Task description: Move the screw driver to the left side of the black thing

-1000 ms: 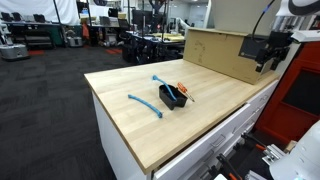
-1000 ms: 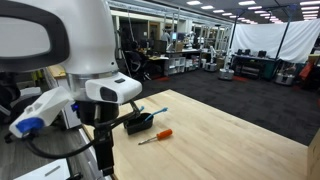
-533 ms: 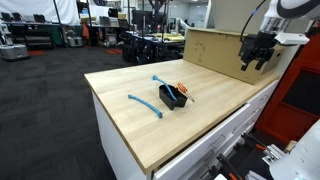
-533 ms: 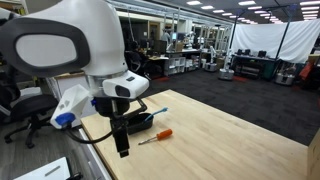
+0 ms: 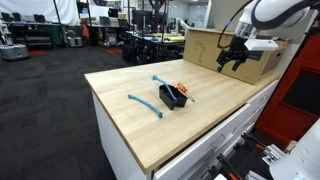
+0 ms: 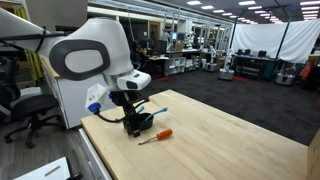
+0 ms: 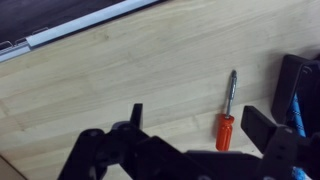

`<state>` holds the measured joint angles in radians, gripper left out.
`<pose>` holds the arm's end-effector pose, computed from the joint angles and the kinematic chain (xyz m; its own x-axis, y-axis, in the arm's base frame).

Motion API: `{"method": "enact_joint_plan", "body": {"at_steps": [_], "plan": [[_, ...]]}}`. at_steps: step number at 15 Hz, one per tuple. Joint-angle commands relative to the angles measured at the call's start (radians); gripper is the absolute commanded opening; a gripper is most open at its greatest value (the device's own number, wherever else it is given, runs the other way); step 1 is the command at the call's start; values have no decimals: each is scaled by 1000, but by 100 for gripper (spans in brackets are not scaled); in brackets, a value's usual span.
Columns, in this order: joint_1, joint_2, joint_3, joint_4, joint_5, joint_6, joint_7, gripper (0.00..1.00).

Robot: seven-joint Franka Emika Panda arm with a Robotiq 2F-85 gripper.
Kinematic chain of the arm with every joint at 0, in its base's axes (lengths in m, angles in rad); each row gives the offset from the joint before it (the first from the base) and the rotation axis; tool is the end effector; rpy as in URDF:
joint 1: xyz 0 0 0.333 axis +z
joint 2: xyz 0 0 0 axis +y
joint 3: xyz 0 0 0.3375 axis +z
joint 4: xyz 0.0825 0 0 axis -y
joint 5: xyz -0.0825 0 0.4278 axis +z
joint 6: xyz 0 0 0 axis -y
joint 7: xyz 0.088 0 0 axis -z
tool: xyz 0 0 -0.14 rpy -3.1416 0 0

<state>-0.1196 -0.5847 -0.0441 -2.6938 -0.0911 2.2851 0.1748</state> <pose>0.3976 -0.0685 0.3889 0.9459 -0.2695 0.1804 -0.2780 -0.9603 0.0228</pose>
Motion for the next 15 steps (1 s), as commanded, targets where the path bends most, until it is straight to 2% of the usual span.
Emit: {"method": "enact_joint_plan", "body": {"at_steps": [1,6,7,13,15], "plan": [[7,99,63,49,14,76,78,100],[37,198,104,113,4,62,88,100],[31,125,93,64,1,69,84,100],[42,174,98,93,0,69,86,100],[59,249,98,118,2,134,49,100]]}}
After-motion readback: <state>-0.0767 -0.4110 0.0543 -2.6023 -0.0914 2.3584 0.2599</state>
